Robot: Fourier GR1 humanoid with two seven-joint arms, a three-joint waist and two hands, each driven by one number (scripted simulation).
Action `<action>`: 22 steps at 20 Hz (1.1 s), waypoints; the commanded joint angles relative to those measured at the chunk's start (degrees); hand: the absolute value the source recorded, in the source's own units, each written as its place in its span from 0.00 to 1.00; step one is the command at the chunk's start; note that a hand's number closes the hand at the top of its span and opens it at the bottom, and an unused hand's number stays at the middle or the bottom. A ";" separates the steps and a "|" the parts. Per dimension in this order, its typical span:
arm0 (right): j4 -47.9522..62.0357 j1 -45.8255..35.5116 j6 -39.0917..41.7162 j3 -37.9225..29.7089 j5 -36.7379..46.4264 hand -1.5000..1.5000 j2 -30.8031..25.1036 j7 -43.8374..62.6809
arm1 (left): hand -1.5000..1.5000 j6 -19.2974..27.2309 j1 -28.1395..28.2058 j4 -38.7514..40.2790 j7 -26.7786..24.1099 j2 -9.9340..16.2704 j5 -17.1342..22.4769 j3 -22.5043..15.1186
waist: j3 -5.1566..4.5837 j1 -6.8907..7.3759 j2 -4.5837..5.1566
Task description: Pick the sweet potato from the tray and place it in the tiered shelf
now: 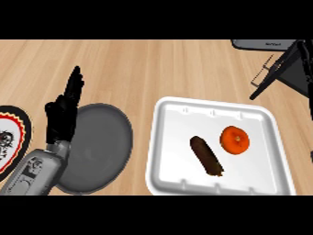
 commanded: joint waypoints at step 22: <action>-27.12 14.64 20.94 8.70 17.26 0.00 -23.01 28.65 | 0.50 -16.99 12.86 7.98 6.72 3.15 14.84 9.05 | 1.55 -2.81 0.71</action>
